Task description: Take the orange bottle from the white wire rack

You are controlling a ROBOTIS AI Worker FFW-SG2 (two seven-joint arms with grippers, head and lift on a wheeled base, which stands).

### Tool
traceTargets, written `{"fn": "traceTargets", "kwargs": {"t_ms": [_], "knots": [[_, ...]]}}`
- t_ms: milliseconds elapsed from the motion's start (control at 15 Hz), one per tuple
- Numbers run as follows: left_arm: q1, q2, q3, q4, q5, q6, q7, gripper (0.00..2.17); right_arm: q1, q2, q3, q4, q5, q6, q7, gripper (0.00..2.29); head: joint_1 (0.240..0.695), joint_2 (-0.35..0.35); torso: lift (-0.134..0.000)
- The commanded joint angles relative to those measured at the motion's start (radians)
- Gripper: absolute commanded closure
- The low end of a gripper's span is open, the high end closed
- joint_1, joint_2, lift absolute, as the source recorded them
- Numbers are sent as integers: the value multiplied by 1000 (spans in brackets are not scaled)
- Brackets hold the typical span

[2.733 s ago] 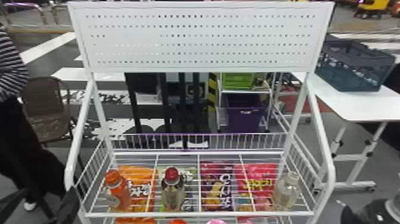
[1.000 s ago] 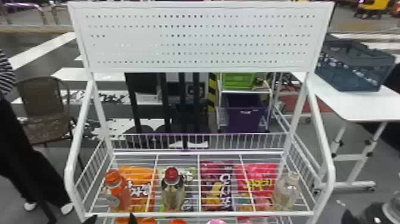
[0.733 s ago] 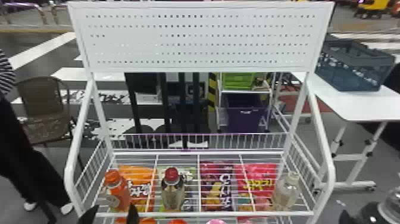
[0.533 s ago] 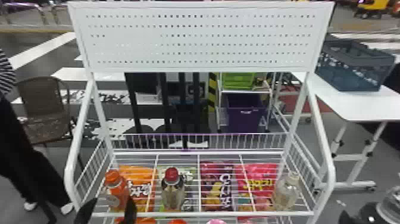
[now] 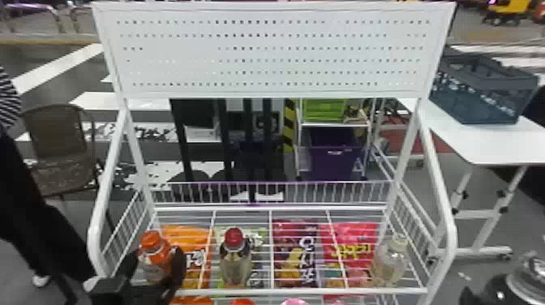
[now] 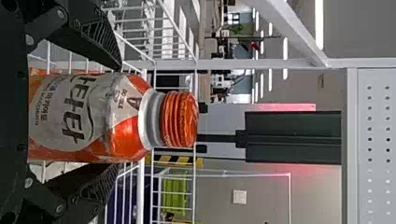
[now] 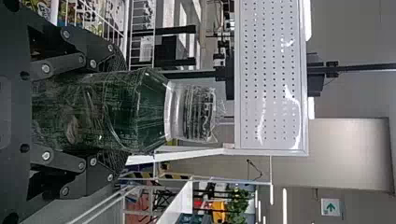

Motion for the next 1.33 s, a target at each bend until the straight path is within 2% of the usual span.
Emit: {"fn": "traceTargets", "kwargs": {"t_ms": [0, 200, 333, 533, 600, 733, 933, 1267], "knots": [[-13, -1, 0, 12, 16, 17, 12, 2145, -4, 1, -10, -1, -7, 9, 0, 1004, 499, 0, 0], [27, 6, 3, -43, 12, 17, 14, 2145, -4, 1, -14, -1, -9, 9, 11, 1004, 499, 0, 0], [74, 11, 7, -129, 9, 29, 26, 2145, -2, 1, -13, -4, -9, 6, 12, 1008, 499, 0, 0], [206, 39, 41, -411, -10, 189, 48, 2145, 4, 1, -8, -6, -9, -6, 15, 1008, 499, 0, 0], [267, 49, 83, -534, -14, 296, 49, 2145, 5, 1, -5, -4, -9, -10, 17, 1004, 499, 0, 0], [387, 60, 175, -735, -10, 391, 49, 2145, 7, 1, 1, -4, -9, -16, 18, 1008, 499, 0, 0], [540, 57, 300, -945, 6, 437, 29, 2145, 7, 1, 12, -6, -7, -16, 18, 1004, 499, 0, 0], [669, 20, 414, -1055, 46, 413, 15, 2145, 4, 1, 29, -34, 11, 0, 18, 1004, 499, 0, 0]]}}
